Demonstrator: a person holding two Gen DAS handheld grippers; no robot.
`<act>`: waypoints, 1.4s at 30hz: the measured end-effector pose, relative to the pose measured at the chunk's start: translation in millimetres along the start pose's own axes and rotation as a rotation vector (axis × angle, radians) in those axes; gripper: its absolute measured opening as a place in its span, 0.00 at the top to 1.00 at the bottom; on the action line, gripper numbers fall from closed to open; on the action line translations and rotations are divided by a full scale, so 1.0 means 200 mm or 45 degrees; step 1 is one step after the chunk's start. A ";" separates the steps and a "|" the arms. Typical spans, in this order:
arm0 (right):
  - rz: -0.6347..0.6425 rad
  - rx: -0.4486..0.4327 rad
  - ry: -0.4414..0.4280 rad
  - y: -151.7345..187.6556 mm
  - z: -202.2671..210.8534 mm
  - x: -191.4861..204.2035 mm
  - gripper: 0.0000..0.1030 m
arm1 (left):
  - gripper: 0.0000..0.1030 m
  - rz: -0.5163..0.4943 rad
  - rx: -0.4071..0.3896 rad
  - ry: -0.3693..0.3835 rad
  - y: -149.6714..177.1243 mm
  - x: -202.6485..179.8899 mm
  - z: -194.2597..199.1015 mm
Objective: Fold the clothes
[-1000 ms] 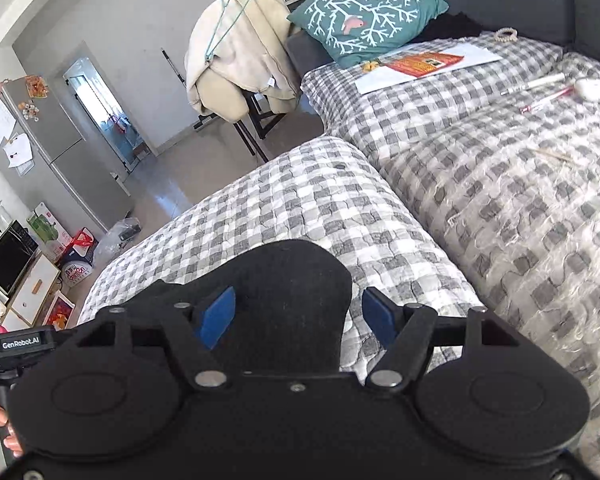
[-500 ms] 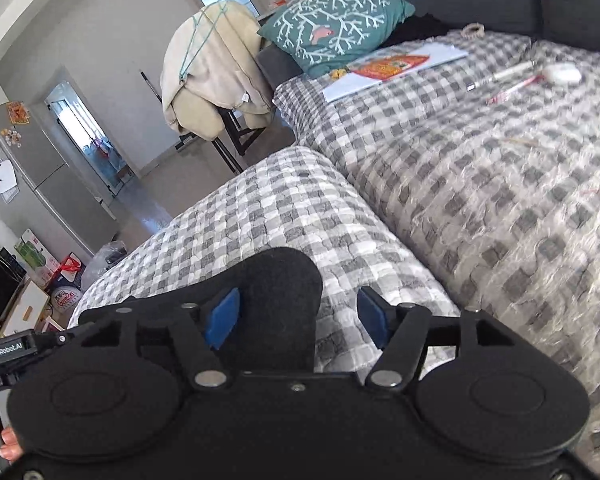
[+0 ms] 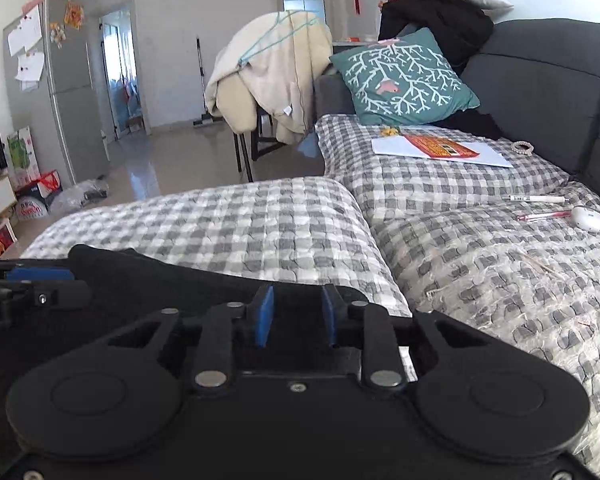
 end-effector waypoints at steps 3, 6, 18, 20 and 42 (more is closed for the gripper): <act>-0.007 0.030 0.017 0.04 -0.05 -0.03 0.76 | 0.53 0.047 -0.009 0.025 0.02 0.03 -0.02; 0.052 0.015 0.046 0.04 -0.05 -0.01 0.76 | 0.53 0.055 -0.012 0.028 0.02 0.06 0.03; 0.198 -0.028 -0.033 0.08 0.42 0.12 0.63 | 0.51 -0.147 -0.138 0.056 0.06 -0.05 0.49; 0.225 -0.001 -0.046 0.13 0.48 0.15 0.63 | 0.52 -0.175 -0.134 0.090 0.10 -0.06 0.53; 0.301 0.081 -0.026 0.34 0.55 0.24 0.63 | 0.65 -0.273 -0.060 0.130 0.32 -0.17 0.44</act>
Point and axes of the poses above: each gripper's, at about its wrist camera, not at the fingertips, and z roughly against the way its jaws point, x to its left, y to its underside, the point moved 5 cm from there along -z, roughly the way its jaws point, and after that the axes turned 2 degrees about -y, right-handed, at the moved point
